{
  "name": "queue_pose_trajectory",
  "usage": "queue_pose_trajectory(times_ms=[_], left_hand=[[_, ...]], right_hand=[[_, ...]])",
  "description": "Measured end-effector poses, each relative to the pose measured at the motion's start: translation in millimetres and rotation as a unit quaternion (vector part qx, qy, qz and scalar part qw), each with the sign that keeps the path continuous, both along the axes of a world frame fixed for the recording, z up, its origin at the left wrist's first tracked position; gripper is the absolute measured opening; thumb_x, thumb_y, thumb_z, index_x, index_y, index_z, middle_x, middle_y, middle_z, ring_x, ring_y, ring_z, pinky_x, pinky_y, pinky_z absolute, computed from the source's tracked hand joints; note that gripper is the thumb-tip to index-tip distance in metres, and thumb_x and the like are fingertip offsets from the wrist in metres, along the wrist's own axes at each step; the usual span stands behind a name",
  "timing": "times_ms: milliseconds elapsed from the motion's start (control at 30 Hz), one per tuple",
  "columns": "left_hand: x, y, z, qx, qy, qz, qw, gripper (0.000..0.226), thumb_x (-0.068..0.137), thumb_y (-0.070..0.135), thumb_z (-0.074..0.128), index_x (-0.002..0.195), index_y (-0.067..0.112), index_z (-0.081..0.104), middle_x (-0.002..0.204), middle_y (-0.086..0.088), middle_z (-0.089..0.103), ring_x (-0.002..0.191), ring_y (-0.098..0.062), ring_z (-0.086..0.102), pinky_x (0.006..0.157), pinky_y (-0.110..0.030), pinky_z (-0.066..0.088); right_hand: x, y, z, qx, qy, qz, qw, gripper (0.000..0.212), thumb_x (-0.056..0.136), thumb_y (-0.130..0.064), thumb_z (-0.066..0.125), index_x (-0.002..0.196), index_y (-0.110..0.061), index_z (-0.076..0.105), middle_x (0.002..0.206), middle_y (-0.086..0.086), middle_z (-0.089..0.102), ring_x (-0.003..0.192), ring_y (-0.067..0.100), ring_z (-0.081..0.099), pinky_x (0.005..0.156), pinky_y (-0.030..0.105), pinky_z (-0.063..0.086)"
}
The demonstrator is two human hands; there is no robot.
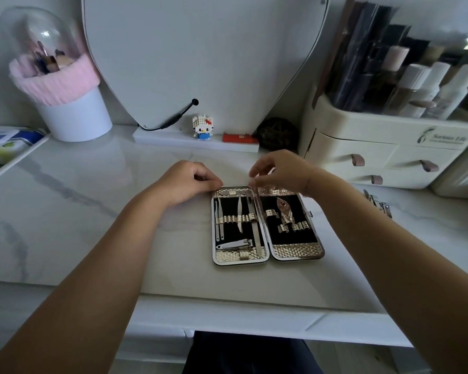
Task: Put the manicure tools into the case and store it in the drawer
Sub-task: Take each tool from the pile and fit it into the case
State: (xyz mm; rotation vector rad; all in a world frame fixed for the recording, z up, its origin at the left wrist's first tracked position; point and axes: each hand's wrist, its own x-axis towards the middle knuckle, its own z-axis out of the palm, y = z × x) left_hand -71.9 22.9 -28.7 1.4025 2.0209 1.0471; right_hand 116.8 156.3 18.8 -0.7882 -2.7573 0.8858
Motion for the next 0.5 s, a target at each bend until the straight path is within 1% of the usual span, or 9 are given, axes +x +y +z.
queue_pose_trajectory(times_ms=[33,100,133,200,267,333,433,467,500], left_hand=[[0,0,0,0.001,-0.002,0.0,1.0,0.007,0.077,0.028,0.075,0.084,0.025,0.076,0.091,0.009,0.07,0.092,-0.009,0.063,0.088,-0.026,0.043],[0,0,0,0.004,-0.007,-0.002,1.0,0.004,0.078,0.026,0.075,0.081,0.027,0.074,0.089,0.012,0.071,0.089,-0.004,0.062,0.084,-0.021,0.042],[-1,0,0,0.006,-0.006,-0.004,1.0,0.005,0.078,0.025,0.075,0.08,0.029,0.074,0.086,0.014,0.071,0.086,-0.001,0.061,0.082,-0.018,0.041],[-1,0,-1,0.009,-0.004,-0.007,1.0,0.006,0.077,0.025,0.075,0.08,0.029,0.074,0.08,0.02,0.07,0.082,0.006,0.06,0.079,-0.015,0.038],[-2,-1,-2,0.013,-0.007,-0.004,1.0,0.006,0.077,0.024,0.075,0.084,0.025,0.075,0.082,0.018,0.071,0.085,0.004,0.061,0.081,-0.017,0.039],[-2,-1,-3,0.015,-0.006,-0.002,1.0,0.011,0.077,0.024,0.075,0.088,0.02,0.076,0.088,0.013,0.071,0.089,-0.002,0.062,0.085,-0.02,0.039],[0,-3,-2,0.02,-0.012,-0.005,1.0,0.009,0.077,0.022,0.075,0.086,0.022,0.075,0.089,0.01,0.072,0.09,-0.003,0.062,0.088,-0.02,0.04],[0,-3,-1,0.021,-0.012,-0.004,1.0,0.008,0.077,0.022,0.075,0.085,0.023,0.075,0.089,0.01,0.072,0.09,-0.003,0.062,0.088,-0.02,0.04],[0,-4,-1,0.023,-0.013,-0.001,1.0,0.008,0.077,0.022,0.075,0.085,0.023,0.075,0.089,0.01,0.072,0.09,-0.003,0.062,0.088,-0.021,0.04]], right_hand=[[12,1,3,0.0,0.031,-0.016,0.999,0.023,0.078,-0.028,0.072,0.096,-0.014,0.07,0.081,-0.005,0.064,0.069,0.005,0.056,0.065,0.018,0.045],[45,7,8,-0.001,0.064,-0.052,0.997,0.018,0.08,-0.023,0.071,0.096,-0.015,0.07,0.079,-0.005,0.066,0.065,0.002,0.056,0.064,0.017,0.047],[62,11,9,0.003,0.067,-0.072,0.995,0.015,0.08,-0.02,0.071,0.094,-0.016,0.071,0.077,-0.005,0.066,0.063,0.0,0.056,0.065,0.018,0.048],[96,16,9,0.025,0.051,-0.119,0.991,0.011,0.079,-0.019,0.071,0.09,-0.017,0.073,0.078,-0.002,0.068,0.064,0.001,0.058,0.071,0.018,0.049],[121,18,5,0.053,0.024,-0.16,0.985,0.009,0.078,-0.018,0.072,0.086,-0.015,0.074,0.08,0.001,0.07,0.068,0.007,0.059,0.073,0.02,0.047],[134,17,-2,0.077,0.0,-0.182,0.98,0.009,0.076,-0.019,0.074,0.083,-0.015,0.074,0.076,-0.001,0.069,0.067,0.007,0.057,0.071,0.021,0.048],[137,11,-10,0.091,-0.013,-0.188,0.978,0.007,0.074,-0.025,0.076,0.077,-0.023,0.07,0.073,-0.002,0.064,0.061,0.008,0.058,0.061,0.019,0.047],[135,8,-12,0.091,-0.01,-0.196,0.976,0.009,0.073,-0.025,0.076,0.077,-0.023,0.068,0.07,-0.002,0.06,0.059,0.007,0.056,0.059,0.019,0.047],[133,5,-12,0.094,-0.002,-0.203,0.975,0.011,0.073,-0.024,0.077,0.079,-0.021,0.069,0.067,-0.003,0.054,0.058,0.006,0.054,0.061,0.021,0.048]])
